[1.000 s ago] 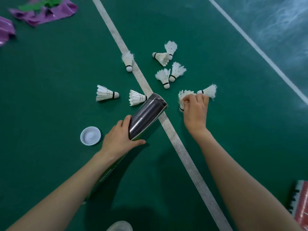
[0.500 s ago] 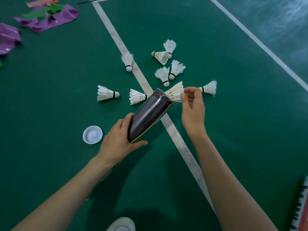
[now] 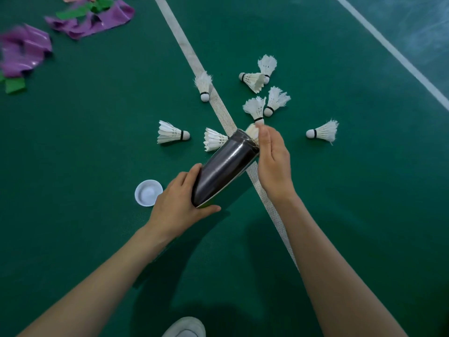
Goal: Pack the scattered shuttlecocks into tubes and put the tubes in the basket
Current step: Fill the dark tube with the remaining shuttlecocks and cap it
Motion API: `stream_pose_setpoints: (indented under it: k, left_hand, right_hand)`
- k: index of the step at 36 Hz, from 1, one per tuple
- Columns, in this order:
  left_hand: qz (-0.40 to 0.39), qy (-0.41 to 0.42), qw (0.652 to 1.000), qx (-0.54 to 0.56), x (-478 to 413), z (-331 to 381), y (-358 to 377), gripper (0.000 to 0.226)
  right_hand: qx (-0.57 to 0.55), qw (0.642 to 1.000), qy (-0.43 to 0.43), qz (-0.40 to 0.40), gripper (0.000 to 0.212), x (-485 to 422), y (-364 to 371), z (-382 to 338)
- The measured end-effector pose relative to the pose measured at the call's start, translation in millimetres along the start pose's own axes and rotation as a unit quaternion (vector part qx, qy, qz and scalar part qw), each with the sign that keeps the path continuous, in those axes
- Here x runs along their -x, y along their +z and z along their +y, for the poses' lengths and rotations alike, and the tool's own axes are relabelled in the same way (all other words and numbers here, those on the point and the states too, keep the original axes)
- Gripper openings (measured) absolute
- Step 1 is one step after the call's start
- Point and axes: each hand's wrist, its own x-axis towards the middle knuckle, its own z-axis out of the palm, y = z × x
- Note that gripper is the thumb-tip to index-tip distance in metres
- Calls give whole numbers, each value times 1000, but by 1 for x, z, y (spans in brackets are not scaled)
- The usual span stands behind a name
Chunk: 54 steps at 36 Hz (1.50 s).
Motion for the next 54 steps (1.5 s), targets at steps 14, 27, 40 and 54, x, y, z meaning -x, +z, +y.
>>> stream_pose_setpoints:
  k: [14,27,40,54]
  left_hand:
    - [4,-123,992,-21,-6,-50,-9,97]
    - [-25,-175,984,-26,-10,-71,-17,99]
    - [-49,-95,994,-14,-22,-28,4,98]
    - [-5,26,1000,9,-31,38,3,100]
  right_hand:
    - [62,994,38,-81,31,-31,63,14]
    - [601,750,-148,-235,68,-68,84,39]
    - [45,992,100,69,8,-71,0,22]
    - [8,999,42,12,8,-43,-64,-15]
